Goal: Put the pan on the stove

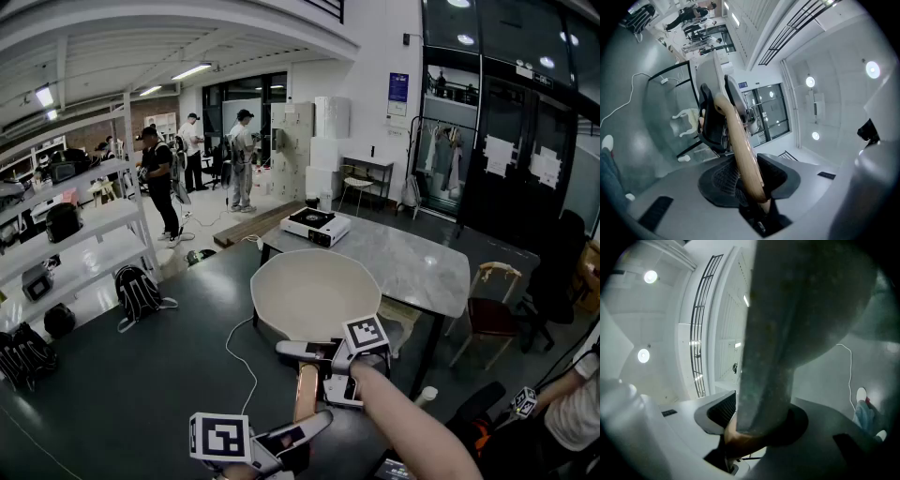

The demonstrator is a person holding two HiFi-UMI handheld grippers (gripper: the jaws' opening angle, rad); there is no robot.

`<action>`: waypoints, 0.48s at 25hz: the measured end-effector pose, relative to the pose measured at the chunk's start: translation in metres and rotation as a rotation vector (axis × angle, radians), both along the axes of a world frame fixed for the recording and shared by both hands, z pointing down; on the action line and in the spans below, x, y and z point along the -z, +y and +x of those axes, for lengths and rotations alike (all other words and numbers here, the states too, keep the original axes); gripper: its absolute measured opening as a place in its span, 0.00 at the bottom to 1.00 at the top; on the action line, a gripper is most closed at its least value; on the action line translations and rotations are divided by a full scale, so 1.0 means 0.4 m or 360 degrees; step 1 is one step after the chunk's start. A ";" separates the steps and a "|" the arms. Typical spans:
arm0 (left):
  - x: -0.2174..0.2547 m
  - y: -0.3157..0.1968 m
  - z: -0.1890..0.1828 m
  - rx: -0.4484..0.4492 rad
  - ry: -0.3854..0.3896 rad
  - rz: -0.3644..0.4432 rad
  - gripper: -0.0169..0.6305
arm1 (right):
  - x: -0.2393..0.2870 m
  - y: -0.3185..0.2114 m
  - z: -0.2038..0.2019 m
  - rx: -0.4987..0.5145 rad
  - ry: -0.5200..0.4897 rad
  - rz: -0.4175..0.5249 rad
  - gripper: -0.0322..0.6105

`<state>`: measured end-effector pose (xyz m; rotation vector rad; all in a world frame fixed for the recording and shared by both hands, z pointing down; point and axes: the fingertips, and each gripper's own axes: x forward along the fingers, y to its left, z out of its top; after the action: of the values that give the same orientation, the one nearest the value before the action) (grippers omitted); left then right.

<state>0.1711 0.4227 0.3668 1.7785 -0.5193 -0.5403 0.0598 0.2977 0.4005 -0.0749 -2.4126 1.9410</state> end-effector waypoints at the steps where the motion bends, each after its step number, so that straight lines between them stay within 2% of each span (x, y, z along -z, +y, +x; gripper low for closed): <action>1: -0.006 -0.001 -0.003 0.0003 -0.0001 0.0001 0.22 | -0.005 0.000 -0.001 -0.0001 0.0004 0.0000 0.37; 12: -0.018 -0.014 -0.015 0.0002 -0.0028 -0.0004 0.23 | -0.020 -0.010 -0.004 -0.0018 0.0019 -0.0029 0.37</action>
<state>0.1652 0.4172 0.3739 1.7821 -0.5330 -0.5249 0.0581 0.2939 0.4085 -0.0506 -2.3933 1.9628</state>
